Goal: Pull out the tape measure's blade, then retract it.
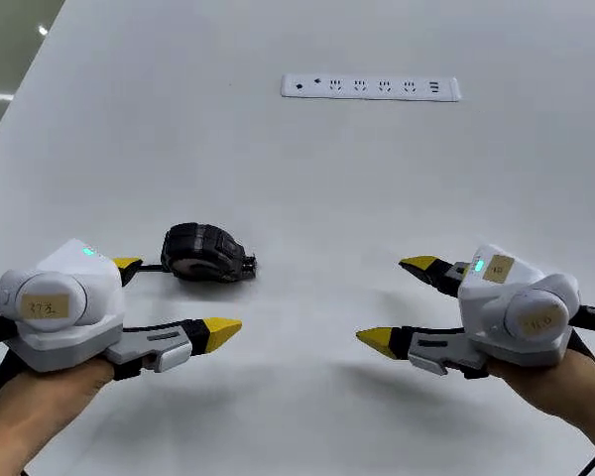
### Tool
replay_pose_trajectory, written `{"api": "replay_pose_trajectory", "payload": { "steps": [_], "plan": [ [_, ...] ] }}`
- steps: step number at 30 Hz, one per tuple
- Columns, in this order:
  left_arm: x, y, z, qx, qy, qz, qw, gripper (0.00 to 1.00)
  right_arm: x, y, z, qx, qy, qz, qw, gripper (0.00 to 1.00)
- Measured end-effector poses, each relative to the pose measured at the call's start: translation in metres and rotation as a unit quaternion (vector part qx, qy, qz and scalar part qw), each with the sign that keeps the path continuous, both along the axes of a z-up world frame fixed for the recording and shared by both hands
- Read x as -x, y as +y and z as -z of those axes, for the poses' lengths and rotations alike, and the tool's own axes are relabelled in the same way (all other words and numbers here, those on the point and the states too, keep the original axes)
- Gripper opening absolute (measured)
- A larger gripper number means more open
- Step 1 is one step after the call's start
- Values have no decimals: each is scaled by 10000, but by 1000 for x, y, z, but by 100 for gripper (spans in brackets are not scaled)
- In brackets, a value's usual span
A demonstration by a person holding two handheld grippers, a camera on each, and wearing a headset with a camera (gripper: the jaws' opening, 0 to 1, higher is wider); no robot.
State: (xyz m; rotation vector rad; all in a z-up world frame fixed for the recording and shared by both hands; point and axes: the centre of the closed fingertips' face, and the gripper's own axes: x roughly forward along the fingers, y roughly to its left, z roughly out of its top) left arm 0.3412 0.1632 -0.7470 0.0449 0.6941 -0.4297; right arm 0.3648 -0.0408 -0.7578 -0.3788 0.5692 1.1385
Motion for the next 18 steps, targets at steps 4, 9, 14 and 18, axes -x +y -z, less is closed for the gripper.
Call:
{"api": "replay_pose_trajectory", "payload": {
  "steps": [4,9,14,18],
  "plan": [
    [3,-1,-3,28,-105,98,9999,91,3,-8,-3,-49,-24,99,9999,62],
    [8,0,-6,23,-203,178,9996,94,7,-16,-9,-259,-44,275,9993,69],
    [13,-1,-9,64,-275,259,9993,98,11,-23,-12,-444,-22,447,9980,77],
    [18,-1,-11,4,-357,338,9988,99,14,-28,-13,-508,-40,541,9972,83]
  ]
}}
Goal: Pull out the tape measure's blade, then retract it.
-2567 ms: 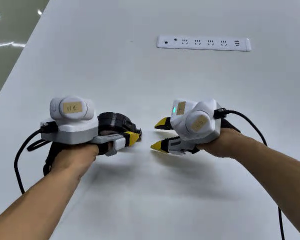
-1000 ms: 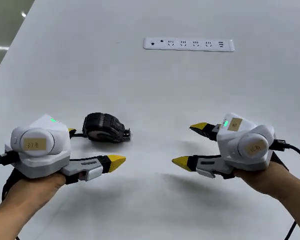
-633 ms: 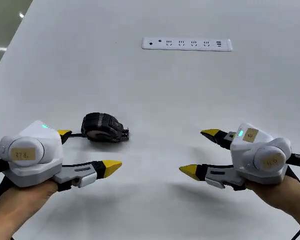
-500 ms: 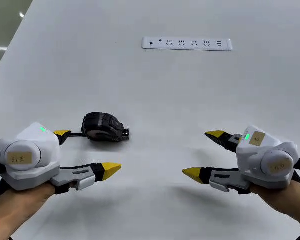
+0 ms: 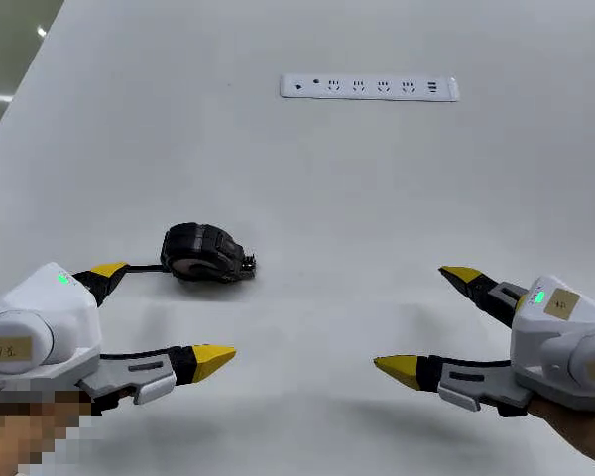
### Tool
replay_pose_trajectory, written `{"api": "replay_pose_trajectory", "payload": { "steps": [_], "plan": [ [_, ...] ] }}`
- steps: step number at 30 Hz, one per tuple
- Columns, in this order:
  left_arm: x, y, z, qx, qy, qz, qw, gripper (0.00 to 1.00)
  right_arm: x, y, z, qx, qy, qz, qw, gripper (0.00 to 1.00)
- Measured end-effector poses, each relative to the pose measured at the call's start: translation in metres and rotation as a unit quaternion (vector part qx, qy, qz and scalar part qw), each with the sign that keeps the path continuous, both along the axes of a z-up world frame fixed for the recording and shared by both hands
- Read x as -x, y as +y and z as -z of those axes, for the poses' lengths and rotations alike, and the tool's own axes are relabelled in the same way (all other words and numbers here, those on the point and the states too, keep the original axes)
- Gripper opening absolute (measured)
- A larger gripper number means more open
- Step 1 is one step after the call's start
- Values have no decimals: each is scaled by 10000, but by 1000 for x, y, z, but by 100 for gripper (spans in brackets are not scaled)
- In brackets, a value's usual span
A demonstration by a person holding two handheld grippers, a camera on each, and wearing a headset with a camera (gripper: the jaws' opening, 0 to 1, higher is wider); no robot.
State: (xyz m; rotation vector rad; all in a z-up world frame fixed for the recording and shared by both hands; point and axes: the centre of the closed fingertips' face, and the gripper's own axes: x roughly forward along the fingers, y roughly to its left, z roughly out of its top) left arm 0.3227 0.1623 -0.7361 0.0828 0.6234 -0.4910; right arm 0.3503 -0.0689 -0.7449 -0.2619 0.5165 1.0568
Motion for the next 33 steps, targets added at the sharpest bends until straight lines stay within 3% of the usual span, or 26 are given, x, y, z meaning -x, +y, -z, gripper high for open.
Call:
{"api": "replay_pose_trajectory", "payload": {
  "steps": [8,18,33],
  "plan": [
    [9,-1,-4,-51,-143,82,9999,99,8,-8,2,-27,69,180,9998,90],
    [7,-12,-11,179,-192,62,9996,99,10,-5,-2,-130,85,304,9994,99],
    [5,-9,-14,188,-259,41,9995,99,9,-8,-7,-205,64,437,9988,99]
  ]
}}
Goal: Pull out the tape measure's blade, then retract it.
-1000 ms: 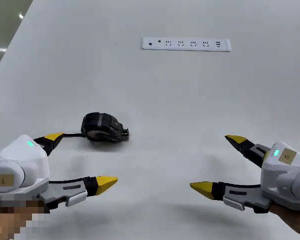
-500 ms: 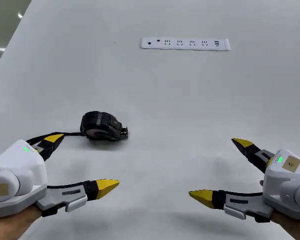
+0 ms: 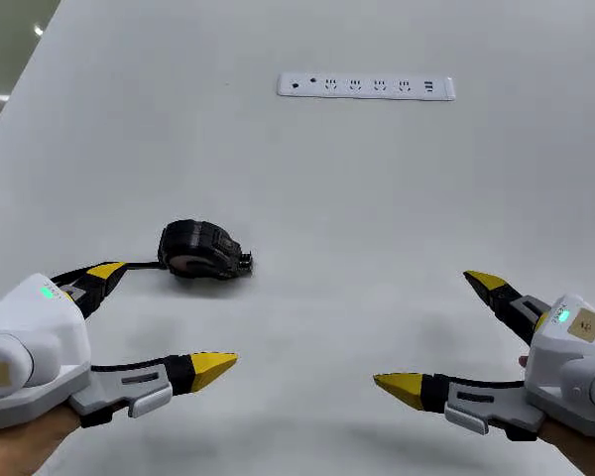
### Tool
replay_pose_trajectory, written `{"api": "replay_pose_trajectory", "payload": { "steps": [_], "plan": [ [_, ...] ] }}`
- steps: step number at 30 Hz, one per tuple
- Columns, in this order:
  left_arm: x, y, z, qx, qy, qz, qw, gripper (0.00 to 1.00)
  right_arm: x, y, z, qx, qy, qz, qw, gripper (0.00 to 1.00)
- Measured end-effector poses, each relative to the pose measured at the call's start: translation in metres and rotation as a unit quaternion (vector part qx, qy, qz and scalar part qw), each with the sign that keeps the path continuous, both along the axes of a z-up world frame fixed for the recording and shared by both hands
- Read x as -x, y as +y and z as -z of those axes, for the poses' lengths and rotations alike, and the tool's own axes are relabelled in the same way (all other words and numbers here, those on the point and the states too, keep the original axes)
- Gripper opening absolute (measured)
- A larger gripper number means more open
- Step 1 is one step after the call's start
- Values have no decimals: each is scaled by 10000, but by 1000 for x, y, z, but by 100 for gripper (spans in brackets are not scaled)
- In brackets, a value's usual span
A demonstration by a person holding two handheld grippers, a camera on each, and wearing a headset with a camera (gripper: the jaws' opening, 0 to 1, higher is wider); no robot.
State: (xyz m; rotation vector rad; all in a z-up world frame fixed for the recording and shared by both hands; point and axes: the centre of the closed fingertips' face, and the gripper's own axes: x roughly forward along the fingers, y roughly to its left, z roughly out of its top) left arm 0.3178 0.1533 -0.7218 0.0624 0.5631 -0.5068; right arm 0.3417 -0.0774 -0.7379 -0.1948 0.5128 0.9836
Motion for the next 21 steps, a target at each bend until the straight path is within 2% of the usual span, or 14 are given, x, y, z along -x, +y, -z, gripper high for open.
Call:
{"api": "replay_pose_trajectory", "payload": {
  "steps": [14,21],
  "plan": [
    [-2,4,-1,51,9,-46,10000,99,-5,-1,-7,-168,-30,137,9998,99],
    [-3,3,-2,50,-11,-27,10000,99,-5,-4,-8,-160,-17,184,9997,99]
  ]
}}
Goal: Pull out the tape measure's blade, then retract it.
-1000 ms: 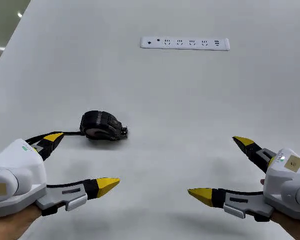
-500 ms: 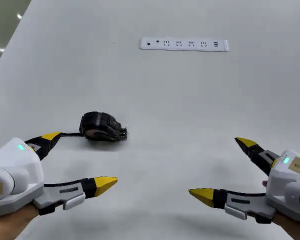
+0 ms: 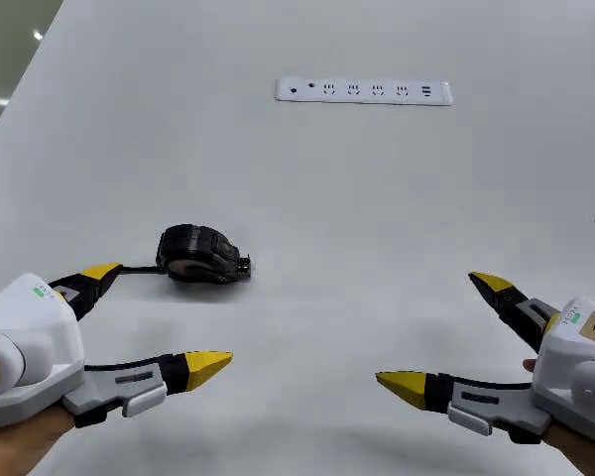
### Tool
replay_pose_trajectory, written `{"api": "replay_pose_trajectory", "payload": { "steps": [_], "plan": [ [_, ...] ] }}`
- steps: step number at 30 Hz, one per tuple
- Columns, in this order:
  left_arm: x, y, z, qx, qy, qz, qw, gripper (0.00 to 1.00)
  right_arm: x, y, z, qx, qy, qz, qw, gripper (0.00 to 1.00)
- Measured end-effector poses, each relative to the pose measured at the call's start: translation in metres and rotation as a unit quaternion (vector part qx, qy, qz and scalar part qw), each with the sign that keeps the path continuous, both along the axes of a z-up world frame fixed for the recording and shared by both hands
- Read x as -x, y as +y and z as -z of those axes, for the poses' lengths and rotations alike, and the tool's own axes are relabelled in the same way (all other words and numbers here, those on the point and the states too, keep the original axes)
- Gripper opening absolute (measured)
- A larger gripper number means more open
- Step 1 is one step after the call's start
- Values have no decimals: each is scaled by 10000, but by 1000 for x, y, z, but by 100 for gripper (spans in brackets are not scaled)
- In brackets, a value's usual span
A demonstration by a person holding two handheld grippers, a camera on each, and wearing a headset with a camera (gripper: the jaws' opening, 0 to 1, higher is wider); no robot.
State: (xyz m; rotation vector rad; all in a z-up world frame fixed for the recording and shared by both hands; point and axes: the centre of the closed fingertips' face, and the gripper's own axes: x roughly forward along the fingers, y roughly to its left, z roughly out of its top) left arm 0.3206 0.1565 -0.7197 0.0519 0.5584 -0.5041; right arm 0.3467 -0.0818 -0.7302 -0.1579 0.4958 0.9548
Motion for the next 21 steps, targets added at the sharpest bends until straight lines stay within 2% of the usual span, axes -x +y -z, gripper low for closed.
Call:
{"api": "replay_pose_trajectory", "payload": {
  "steps": [3,8,13,14,16,21],
  "plan": [
    [-1,-1,-1,22,-35,30,10000,99,0,-1,-1,-6,-6,8,10000,99],
    [1,-2,-1,70,19,54,10000,94,0,-2,-1,2,-1,21,10000,99],
    [3,-3,-1,171,59,67,9998,96,0,-3,-1,-6,4,35,10000,99],
    [3,-3,-3,167,28,70,9998,98,0,-3,-1,-8,-1,41,10000,99],
    [5,-6,-3,232,94,135,9996,98,0,-3,-1,-11,-3,50,10000,99],
    [5,-6,-3,187,93,170,9996,99,0,-4,-1,2,-10,57,10000,99]
  ]
}}
